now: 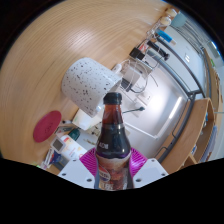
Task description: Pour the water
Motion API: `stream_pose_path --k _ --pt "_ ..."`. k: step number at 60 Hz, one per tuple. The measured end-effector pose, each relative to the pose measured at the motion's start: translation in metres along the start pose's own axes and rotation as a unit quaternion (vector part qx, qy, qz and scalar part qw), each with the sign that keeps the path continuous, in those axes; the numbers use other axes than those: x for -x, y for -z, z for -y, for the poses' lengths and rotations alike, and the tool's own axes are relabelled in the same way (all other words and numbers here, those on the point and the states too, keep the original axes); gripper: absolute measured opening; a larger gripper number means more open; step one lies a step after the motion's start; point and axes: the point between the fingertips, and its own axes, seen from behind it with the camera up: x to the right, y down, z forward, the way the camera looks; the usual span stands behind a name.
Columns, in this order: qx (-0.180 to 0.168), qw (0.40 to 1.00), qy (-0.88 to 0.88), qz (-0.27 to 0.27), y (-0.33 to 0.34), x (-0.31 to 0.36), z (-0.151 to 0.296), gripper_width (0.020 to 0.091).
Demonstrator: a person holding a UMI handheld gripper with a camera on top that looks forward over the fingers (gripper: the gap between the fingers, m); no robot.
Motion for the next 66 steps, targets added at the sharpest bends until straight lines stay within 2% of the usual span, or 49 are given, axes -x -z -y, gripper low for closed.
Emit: stream_pose_path --k 9,16,21,29,39,43,50,59,60,61,66 --pt "0.011 0.989 -0.149 0.019 0.009 0.003 -0.019 0.0384" --pt "0.043 0.934 -0.354 0.024 0.017 0.006 -0.043 0.0384" --pt "0.047 0.864 -0.501 0.036 0.018 0.008 -0.054 0.0385" --pt "0.040 0.716 -0.694 0.056 0.015 0.012 -0.051 0.0388" --pt "0.022 0.522 -0.848 0.087 0.010 0.020 -0.039 0.0386" --pt "0.011 0.476 -0.874 0.093 0.003 0.025 -0.037 0.0387" --pt "-0.001 0.442 -0.892 0.091 0.002 0.028 -0.028 0.0386" --pt "-0.003 0.435 -0.895 0.093 -0.003 0.042 -0.010 0.0394" --pt "0.001 0.432 -0.897 0.097 -0.001 0.045 -0.006 0.0371" --pt "-0.004 0.430 -0.899 0.090 0.000 0.043 -0.008 0.0410" --pt "-0.006 0.437 -0.896 0.077 0.002 0.044 -0.009 0.0407"
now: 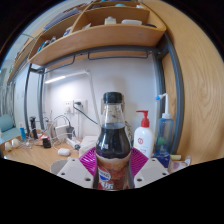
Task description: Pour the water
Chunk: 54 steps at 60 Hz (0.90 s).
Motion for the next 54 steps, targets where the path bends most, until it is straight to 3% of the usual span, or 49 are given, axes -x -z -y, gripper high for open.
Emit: stream_pose_path --k 8,18,20,24,26,41,54 --pt "-0.003 1.000 -0.004 -0.006 0.002 -0.002 0.001 0.0414" --pt "-0.002 1.000 0.006 -0.006 0.002 0.002 0.002 0.0533" --pt "0.002 1.000 0.007 -0.006 0.003 0.002 0.001 0.0599" --pt "0.010 1.000 0.007 -0.014 0.009 0.000 -0.001 0.0813" --pt "0.010 1.000 0.009 -0.021 0.014 -0.003 0.001 0.0868" --pt "-0.001 0.996 0.008 -0.093 0.092 -0.015 0.013 0.0861" --pt "-0.009 0.994 -0.017 -0.106 0.153 0.013 0.027 0.0858"
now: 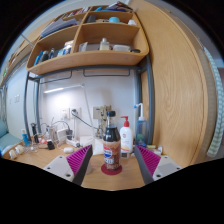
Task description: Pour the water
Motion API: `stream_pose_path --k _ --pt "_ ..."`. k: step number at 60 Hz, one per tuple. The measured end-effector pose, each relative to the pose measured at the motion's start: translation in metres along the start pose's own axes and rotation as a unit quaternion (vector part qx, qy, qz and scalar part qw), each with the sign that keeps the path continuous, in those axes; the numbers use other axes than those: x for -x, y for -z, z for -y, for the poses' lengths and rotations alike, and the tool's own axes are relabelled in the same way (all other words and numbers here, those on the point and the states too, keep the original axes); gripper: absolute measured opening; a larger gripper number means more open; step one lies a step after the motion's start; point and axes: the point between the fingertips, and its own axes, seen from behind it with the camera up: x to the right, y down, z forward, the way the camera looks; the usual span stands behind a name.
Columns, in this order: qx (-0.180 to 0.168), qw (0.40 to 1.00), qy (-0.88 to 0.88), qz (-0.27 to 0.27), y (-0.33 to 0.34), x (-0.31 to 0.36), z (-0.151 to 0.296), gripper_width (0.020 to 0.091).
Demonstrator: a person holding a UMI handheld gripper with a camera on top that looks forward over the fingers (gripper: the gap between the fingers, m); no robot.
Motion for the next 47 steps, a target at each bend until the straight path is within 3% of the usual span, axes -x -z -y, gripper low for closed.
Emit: stream_pose_path --k 18,47 --pt "-0.021 0.999 -0.015 0.021 0.047 0.020 0.015 0.0861" --pt "-0.041 0.999 -0.024 -0.002 0.070 0.003 0.034 0.0851"
